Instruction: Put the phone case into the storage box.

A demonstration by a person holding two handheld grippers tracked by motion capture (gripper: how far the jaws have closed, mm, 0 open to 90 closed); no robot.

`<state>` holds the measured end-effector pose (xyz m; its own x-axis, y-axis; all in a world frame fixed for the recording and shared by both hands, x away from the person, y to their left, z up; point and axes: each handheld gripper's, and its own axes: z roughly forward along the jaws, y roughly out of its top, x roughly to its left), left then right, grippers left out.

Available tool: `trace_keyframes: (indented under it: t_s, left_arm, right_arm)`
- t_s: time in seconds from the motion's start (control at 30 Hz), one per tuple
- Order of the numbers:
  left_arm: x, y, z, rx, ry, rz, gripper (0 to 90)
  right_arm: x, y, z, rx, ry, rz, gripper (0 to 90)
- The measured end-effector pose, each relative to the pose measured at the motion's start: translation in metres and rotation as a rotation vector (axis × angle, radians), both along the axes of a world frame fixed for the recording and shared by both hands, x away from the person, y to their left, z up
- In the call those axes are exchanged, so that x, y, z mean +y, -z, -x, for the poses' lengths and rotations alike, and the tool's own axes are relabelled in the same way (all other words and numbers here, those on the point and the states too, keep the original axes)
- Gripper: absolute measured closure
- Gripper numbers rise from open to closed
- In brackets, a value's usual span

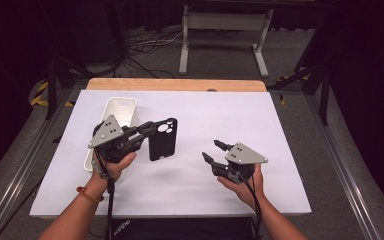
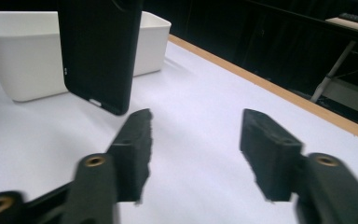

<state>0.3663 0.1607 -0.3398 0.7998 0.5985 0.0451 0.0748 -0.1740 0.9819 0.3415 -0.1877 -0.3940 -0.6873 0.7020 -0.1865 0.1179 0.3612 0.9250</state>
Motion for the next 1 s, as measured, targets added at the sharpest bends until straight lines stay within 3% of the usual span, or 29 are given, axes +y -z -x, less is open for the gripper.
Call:
trace_keyframes:
  t_s: [0.3, 0.5, 0.8, 1.0]
  left_arm:
    - [0.011, -0.008, -0.002, -0.033, 0.008, -0.005, 81.1]
    - [0.02, -0.016, -0.004, -0.042, 0.011, -0.022, 81.1]
    - [0.041, -0.03, -0.008, -0.07, 0.012, -0.001, 81.1]
    - [0.054, -0.042, -0.015, -0.094, 0.009, -0.019, 81.1]
  right_arm:
    - [-0.011, 0.011, 0.008, -0.026, 0.01, 0.021, 23.7]
    - [-0.016, 0.02, 0.009, 0.008, 0.03, 0.023, 16.3]
    - [-0.017, 0.02, 0.01, 0.014, 0.043, 0.035, 10.8]
    - [-0.02, 0.018, 0.008, 0.029, 0.052, 0.018, 7.5]
